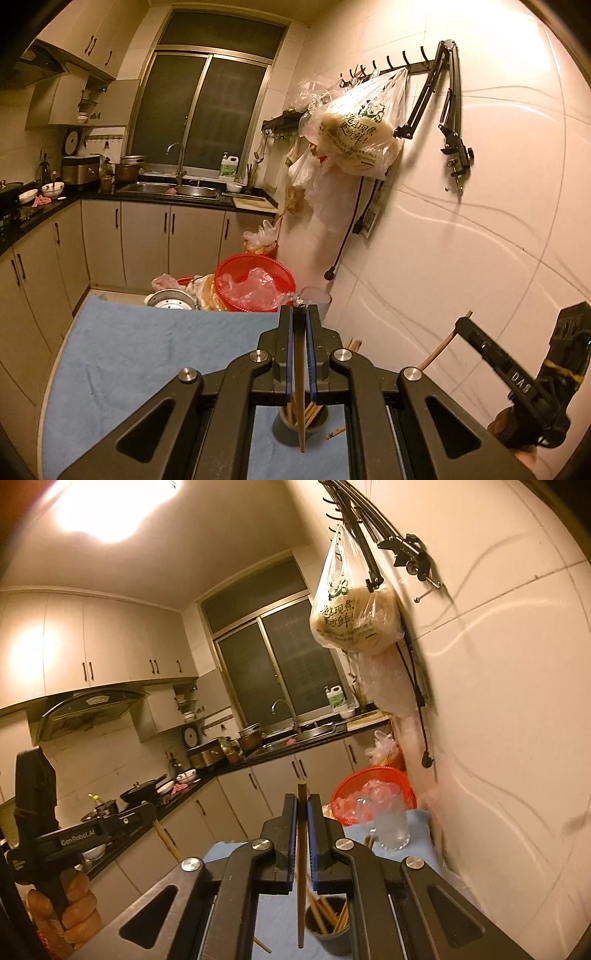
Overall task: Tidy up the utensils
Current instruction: 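Lower the chopsticks into the holder and open both grippers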
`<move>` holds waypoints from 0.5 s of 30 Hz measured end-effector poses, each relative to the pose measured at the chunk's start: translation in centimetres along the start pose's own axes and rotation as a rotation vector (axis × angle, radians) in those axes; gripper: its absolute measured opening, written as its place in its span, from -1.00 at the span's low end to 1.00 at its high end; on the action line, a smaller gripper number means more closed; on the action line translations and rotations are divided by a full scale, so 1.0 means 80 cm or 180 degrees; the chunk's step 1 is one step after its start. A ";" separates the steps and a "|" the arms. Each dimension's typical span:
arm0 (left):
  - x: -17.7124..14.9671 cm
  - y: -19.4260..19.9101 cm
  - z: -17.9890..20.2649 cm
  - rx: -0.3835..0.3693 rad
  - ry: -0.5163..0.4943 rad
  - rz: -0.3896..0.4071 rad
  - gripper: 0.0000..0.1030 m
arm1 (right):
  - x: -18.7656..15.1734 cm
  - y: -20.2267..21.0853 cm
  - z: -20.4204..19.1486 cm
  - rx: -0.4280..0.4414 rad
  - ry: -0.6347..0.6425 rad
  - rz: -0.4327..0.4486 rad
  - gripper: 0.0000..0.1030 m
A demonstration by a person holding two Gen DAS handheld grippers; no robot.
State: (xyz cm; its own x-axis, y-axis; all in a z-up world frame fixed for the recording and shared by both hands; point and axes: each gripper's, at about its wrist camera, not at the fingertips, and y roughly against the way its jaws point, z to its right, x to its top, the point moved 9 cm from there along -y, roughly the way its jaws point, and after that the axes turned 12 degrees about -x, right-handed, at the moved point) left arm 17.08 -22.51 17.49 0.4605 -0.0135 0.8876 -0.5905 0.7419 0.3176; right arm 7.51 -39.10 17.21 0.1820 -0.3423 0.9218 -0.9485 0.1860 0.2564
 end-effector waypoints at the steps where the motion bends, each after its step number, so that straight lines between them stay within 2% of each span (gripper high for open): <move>1: 0.002 -0.006 0.000 -0.0008 0.0007 0.0015 -0.87 | 0.001 -0.006 0.003 -0.0023 -0.0003 0.0005 -0.88; 5: 0.007 -0.038 -0.002 0.0005 0.0018 0.0043 -0.87 | 0.002 -0.036 0.017 -0.0080 -0.0066 -0.0034 -0.88; 9: -0.006 -0.071 -0.013 0.0016 0.0061 -0.0020 -0.87 | -0.008 -0.066 0.030 -0.0128 -0.0131 -0.0130 -0.88; 15: -0.039 -0.110 -0.034 0.0055 0.0142 -0.0242 -0.87 | -0.034 -0.102 0.043 -0.0173 -0.0120 -0.0308 -0.88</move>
State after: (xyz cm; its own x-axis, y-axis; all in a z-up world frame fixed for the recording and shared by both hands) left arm 22.62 -27.19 11.01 0.5333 -0.0392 0.8450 -0.5639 0.7281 0.3897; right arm 13.87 -42.84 11.57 0.2611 -0.3954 0.8806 -0.9114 0.1996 0.3598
